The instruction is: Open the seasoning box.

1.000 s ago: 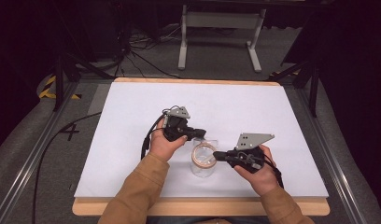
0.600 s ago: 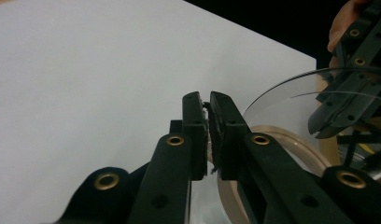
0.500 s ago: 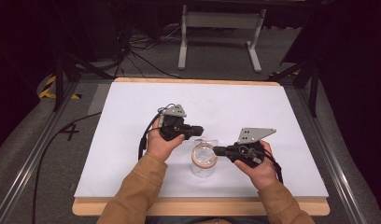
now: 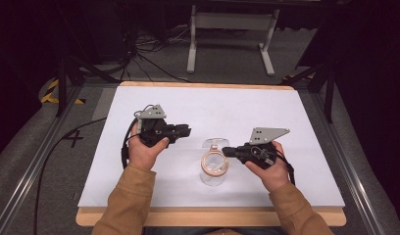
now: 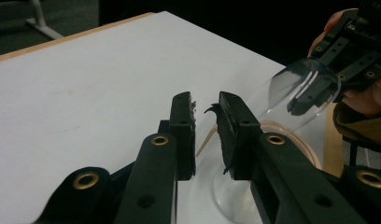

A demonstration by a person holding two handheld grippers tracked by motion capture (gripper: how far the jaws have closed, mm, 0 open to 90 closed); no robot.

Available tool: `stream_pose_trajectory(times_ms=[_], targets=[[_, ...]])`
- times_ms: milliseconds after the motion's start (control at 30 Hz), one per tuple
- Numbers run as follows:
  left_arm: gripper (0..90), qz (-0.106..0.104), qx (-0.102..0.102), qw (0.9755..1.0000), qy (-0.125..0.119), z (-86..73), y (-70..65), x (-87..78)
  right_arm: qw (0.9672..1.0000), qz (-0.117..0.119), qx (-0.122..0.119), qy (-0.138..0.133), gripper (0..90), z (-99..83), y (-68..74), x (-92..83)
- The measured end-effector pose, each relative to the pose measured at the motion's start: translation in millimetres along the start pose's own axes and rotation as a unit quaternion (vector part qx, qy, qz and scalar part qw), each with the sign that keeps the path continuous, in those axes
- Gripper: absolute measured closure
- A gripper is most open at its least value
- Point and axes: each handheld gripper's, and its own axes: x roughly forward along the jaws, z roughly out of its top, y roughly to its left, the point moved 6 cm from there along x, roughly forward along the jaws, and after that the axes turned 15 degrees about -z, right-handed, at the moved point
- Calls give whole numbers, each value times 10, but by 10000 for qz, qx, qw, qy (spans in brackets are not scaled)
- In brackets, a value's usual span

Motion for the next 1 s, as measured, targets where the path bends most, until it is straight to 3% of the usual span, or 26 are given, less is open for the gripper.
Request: stream_pose_trajectory(times_ms=[133,367,533,800,900,1000], targets=[[758,111,-78,9999,-56,-52,-9,-118,9999,4,60,-116,900,47,-85,37],[749,262,-184,9995,-72,-131,-14,-231,9997,-200,158,-35,900,91,-250,154],[749,296,-235,9992,-138,-149,-6,-286,9997,-223,56,37,900,127,-241,179],[739,315,-246,9992,-91,-155,7,-302,9998,-198,-1,-47,900,164,-206,44],[736,401,-296,9987,-99,-166,29,-324,9994,-345,-21,-61,900,157,-281,-47],[737,551,-333,9979,-56,-184,59,-363,9982,-591,84,-16,900,117,-445,-168]])
